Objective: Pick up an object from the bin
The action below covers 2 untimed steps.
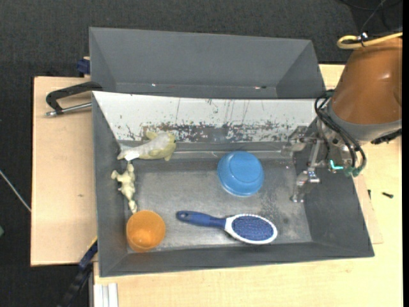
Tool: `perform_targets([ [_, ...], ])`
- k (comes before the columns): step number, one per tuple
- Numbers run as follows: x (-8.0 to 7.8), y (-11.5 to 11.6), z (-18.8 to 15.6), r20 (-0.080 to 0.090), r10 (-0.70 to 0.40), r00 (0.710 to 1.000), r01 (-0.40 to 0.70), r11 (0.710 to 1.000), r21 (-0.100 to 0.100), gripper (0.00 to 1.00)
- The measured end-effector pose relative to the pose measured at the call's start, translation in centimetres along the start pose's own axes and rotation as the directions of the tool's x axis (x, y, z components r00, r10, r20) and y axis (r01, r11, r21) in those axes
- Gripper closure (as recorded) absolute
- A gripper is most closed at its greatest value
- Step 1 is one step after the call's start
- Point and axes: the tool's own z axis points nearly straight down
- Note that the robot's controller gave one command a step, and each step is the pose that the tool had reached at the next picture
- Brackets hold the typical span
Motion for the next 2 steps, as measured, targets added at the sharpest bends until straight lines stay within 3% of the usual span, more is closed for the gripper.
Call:
perform_targets([
  [1,1.4,1.9,14.0,0.003,-0.479,0.878,0.479,0.878,0.004,0.00],
  [2,3.3,7.6,12.7,0.005,-0.311,0.950,0.311,0.950,0.000,0.00],
])
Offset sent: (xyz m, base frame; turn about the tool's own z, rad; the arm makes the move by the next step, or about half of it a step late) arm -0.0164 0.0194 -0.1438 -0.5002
